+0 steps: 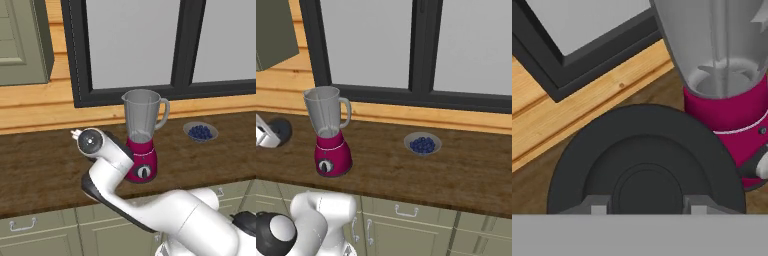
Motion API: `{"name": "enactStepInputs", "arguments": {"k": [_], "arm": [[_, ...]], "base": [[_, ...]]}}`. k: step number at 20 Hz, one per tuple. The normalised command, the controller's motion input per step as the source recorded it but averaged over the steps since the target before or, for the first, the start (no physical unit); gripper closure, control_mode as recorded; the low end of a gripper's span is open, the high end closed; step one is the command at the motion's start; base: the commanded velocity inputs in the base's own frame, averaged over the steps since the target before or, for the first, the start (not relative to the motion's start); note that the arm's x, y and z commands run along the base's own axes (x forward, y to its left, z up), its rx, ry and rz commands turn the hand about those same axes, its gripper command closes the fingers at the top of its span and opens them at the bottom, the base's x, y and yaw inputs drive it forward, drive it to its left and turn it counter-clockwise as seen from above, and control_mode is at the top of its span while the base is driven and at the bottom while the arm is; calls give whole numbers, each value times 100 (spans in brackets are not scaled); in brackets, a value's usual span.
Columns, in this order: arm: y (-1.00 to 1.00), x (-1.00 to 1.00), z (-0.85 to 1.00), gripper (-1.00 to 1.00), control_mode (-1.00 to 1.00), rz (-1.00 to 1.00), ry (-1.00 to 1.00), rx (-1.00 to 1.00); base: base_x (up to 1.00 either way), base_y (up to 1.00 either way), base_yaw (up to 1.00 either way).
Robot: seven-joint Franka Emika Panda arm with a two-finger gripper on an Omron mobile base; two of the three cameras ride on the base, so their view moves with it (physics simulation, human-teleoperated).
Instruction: Close the lid blender by securely placing the lid on top.
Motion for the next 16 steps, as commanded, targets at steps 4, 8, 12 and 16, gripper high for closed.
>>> {"name": "enactStepInputs", "arguments": {"k": [4,8,12,16], "arm": [[0,-29,54,100,-100,12,4,0],[0,-23,50,100,-100,15,5,0],[0,-20,51,100,-100,16,5,0],[-19,-21,51,100,-100,8,0,0]], "base": [[0,0,0],[0,0,0],[0,0,0],[0,0,0]]}}
